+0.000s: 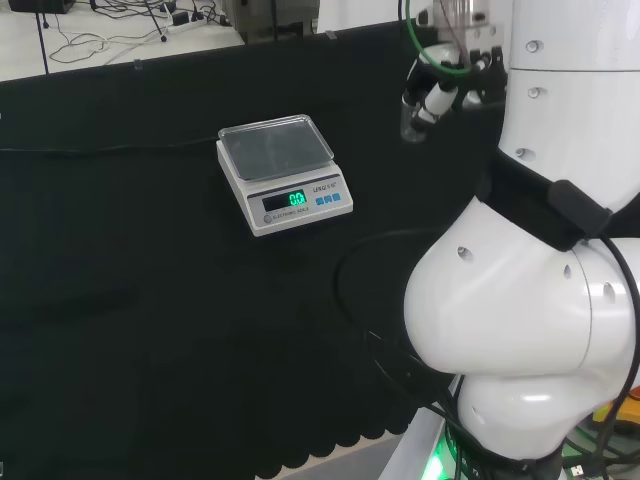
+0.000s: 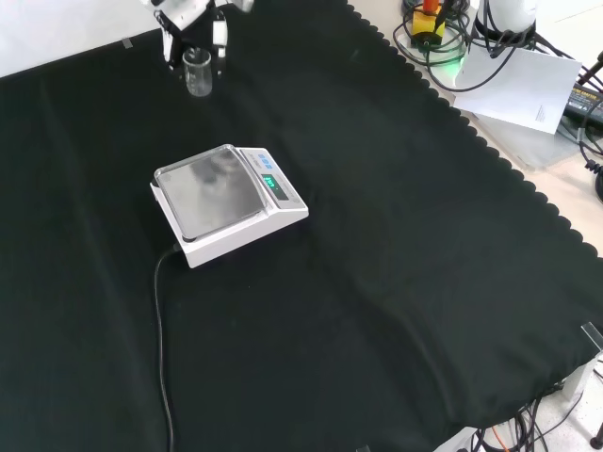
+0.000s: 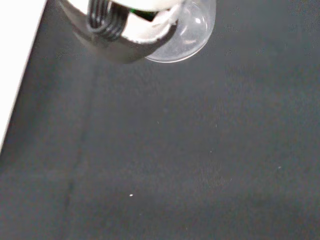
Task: Put the beaker on the electronic balance.
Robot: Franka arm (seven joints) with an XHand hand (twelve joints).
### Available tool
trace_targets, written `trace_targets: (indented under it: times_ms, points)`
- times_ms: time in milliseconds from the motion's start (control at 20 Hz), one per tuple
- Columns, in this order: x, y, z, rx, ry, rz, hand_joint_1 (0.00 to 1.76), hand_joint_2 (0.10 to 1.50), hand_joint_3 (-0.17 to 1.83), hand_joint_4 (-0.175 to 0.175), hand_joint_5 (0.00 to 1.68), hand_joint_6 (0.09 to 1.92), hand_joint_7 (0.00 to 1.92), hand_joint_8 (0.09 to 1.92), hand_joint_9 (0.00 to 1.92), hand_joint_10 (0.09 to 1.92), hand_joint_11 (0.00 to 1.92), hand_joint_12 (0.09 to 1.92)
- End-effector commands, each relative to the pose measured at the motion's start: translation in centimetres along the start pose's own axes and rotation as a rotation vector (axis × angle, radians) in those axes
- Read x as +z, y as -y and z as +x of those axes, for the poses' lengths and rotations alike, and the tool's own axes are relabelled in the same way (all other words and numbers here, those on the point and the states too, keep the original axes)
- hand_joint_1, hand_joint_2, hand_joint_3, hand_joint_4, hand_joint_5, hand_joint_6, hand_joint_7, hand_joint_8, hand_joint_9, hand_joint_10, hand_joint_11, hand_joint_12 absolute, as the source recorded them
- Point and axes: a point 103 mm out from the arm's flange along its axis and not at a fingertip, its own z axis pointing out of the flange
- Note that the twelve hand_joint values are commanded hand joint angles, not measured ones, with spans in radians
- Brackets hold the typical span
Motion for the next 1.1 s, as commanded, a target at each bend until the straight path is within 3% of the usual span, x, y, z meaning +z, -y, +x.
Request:
trace_targets:
  times_ms: [50,500,1100]
  points:
    - [-4.1,2.2,1.0,-0.024,0.038,0.029,1.23,1.06,0.1,0.026,0.99,1.0,1.03,0.98,1.22,0.81,1.32,0.72]
    - [-4.8,2.6,3.1,-0.076,0.01,-0.005,1.23,1.05,0.11,0.027,1.0,0.99,1.04,0.98,1.23,0.81,1.33,0.71]
    - [-4.8,-0.4,12.1,-0.222,0.039,-0.004,1.23,1.04,0.12,0.028,1.0,0.98,1.04,0.96,1.23,0.8,1.33,0.71]
